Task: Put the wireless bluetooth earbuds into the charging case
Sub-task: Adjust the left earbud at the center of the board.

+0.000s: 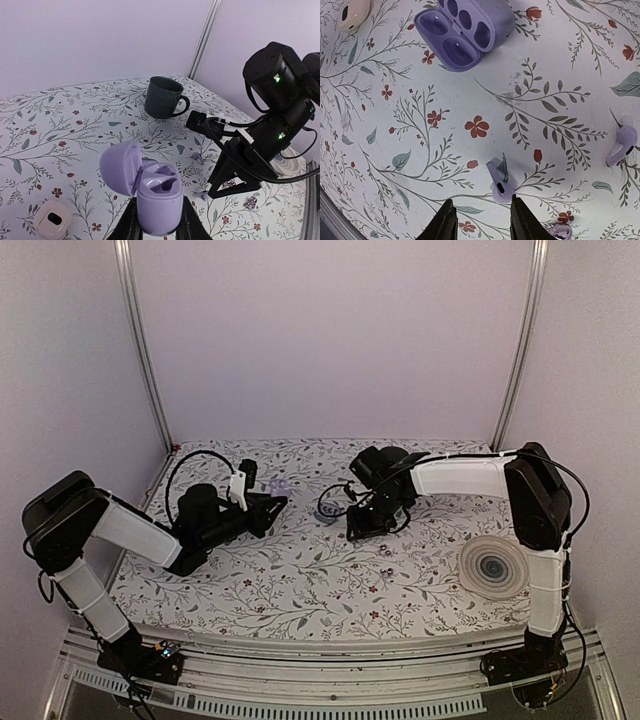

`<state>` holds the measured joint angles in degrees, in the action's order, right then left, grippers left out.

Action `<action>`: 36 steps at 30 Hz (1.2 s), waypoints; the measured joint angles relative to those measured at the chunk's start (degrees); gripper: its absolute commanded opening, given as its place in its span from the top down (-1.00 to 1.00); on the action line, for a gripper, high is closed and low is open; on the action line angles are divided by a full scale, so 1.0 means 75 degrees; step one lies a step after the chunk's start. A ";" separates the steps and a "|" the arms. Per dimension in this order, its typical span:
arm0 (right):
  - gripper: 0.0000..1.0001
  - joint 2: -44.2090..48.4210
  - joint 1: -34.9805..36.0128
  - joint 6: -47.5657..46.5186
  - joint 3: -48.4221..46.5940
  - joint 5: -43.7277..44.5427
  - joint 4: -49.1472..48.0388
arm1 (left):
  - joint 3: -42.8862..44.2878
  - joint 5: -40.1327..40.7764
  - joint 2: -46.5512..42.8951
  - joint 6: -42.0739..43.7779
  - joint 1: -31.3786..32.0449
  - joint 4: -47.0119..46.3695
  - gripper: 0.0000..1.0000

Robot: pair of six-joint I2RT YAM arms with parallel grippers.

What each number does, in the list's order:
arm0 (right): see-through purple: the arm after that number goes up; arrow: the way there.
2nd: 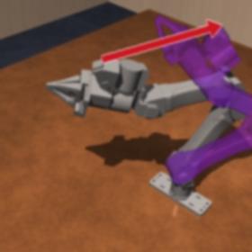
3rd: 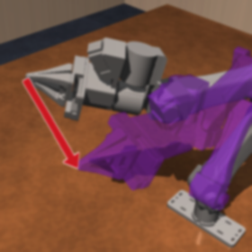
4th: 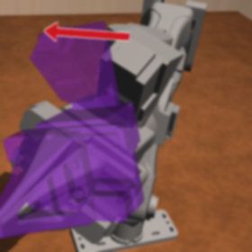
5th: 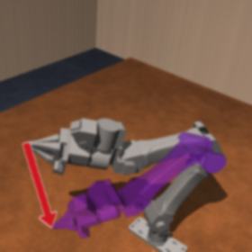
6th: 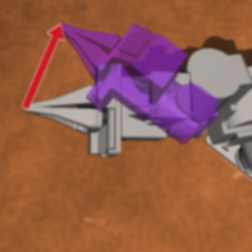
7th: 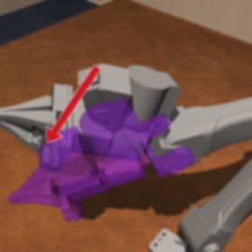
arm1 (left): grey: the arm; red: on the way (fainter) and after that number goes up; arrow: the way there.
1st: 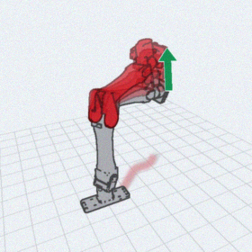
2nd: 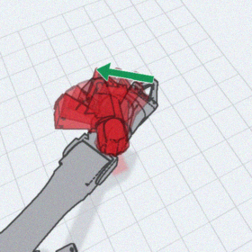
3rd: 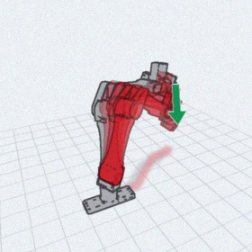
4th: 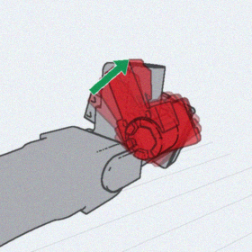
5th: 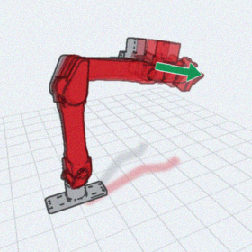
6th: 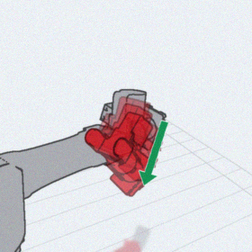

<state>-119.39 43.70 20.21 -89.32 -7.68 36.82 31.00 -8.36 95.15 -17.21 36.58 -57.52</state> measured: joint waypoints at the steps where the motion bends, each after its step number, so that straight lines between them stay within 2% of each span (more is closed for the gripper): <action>1: 0.25 0.0003 0.0000 0.0052 0.0047 -0.0012 -0.0012 | 0.0003 -0.0003 0.0000 -0.0003 0.0000 -0.0003 1.00; 10: 0.27 0.0259 0.0000 -0.0332 0.1174 0.0201 -0.0638 | 0.0012 -0.0029 0.0000 -0.0032 0.0000 -0.0003 1.00; 19: 0.28 0.0557 0.0032 -0.1064 0.1961 0.0245 -0.1871 | 0.0128 -0.0058 0.0003 -0.0061 0.0000 -0.0003 1.00; 32: 0.53 0.0571 0.0289 -0.1702 0.2326 0.0746 -0.2745 | 0.0210 -0.0070 0.0017 -0.0058 0.0000 0.0055 1.00; 36: 0.70 0.0571 0.0323 -0.1728 0.2404 0.0810 -0.2926 | 0.0236 -0.0087 0.0023 -0.0055 0.0000 0.0125 1.00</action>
<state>-115.11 46.13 7.25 -71.29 -1.61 14.87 32.77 -9.02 95.33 -17.63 36.58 -56.58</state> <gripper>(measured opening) 0.212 0.197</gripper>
